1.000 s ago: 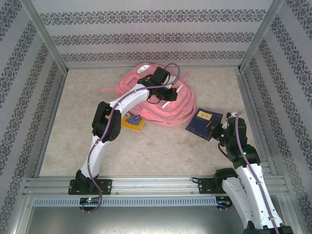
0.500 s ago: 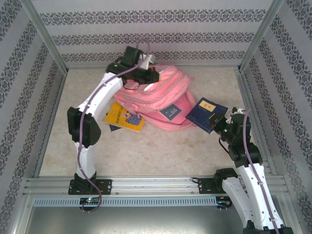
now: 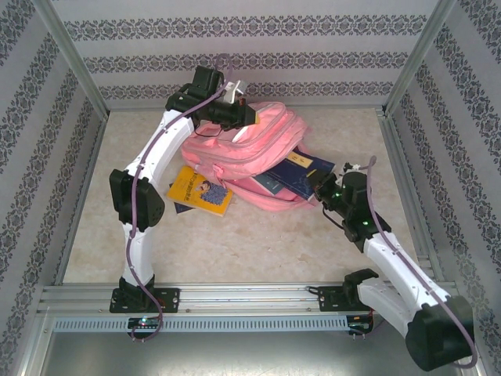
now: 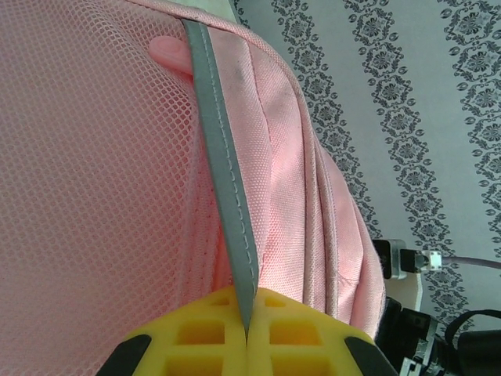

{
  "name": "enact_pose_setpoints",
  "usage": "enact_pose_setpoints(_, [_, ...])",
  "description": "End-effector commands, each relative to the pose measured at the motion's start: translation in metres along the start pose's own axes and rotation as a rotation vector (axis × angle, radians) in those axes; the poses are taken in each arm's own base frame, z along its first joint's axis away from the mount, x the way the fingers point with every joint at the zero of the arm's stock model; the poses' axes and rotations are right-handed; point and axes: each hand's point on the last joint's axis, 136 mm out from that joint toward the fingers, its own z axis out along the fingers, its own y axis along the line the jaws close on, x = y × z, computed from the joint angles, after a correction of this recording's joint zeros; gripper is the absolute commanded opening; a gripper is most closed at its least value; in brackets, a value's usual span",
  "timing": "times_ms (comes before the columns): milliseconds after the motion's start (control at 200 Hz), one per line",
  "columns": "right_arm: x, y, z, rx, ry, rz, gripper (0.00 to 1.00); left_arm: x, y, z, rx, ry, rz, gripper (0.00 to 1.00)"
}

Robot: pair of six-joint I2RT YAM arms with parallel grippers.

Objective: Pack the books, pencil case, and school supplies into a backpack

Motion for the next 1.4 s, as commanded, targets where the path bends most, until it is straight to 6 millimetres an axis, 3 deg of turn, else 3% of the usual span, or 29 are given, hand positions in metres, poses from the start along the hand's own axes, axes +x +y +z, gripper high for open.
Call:
enact_pose_setpoints(0, [-0.017, 0.038, 0.013, -0.131, -0.087, 0.014, 0.0, -0.011, -0.055, -0.019, 0.138, -0.029, 0.092, 0.0])
enact_pose_setpoints(125, [-0.015, 0.038, 0.039, -0.091, -0.085, 0.0, 0.0, -0.011, -0.057, -0.019, 0.147, -0.029, 0.091, 0.0])
enact_pose_setpoints(260, [-0.015, 0.022, 0.069, 0.003, -0.083, -0.019, 0.0, -0.013, -0.061, -0.02, 0.164, -0.034, 0.091, 0.0])
enact_pose_setpoints(515, [0.012, -0.009, 0.151, 0.047, 0.035, -0.034, 0.0, -0.014, -0.056, -0.013, 0.178, -0.022, 0.077, 0.0])
enact_pose_setpoints(545, [0.017, -0.015, 0.16, 0.065, 0.055, -0.038, 0.07, -0.014, -0.054, -0.011, 0.177, -0.021, 0.072, 0.0])
enact_pose_setpoints(595, [0.023, -0.022, 0.17, 0.078, 0.078, -0.039, 0.39, -0.015, -0.049, -0.008, 0.175, -0.018, 0.062, 0.0])
enact_pose_setpoints(640, [0.028, -0.025, 0.174, 0.081, 0.099, -0.054, 0.52, -0.016, -0.047, -0.005, 0.177, -0.017, 0.056, 0.0])
enact_pose_setpoints(794, [0.014, -0.031, 0.138, 0.143, 0.038, -0.155, 0.75, -0.02, -0.034, 0.004, 0.157, -0.021, 0.04, 0.0])
enact_pose_setpoints(999, [-0.007, -0.056, 0.074, 0.226, -0.019, -0.128, 0.8, -0.021, -0.011, 0.013, 0.084, -0.027, 0.021, 0.0])
enact_pose_setpoints(1224, [-0.022, -0.085, 0.011, 0.369, -0.112, -0.114, 0.77, -0.023, 0.012, 0.023, 0.005, -0.04, -0.011, 0.0])
enact_pose_setpoints(1329, [-0.029, -0.082, -0.012, 0.39, -0.167, -0.162, 0.75, -0.017, 0.02, 0.03, -0.046, -0.032, -0.025, 0.19])
enact_pose_setpoints(1394, [-0.031, -0.074, -0.024, 0.392, -0.19, -0.203, 0.74, -0.009, 0.019, 0.036, -0.077, -0.017, -0.005, 0.37])
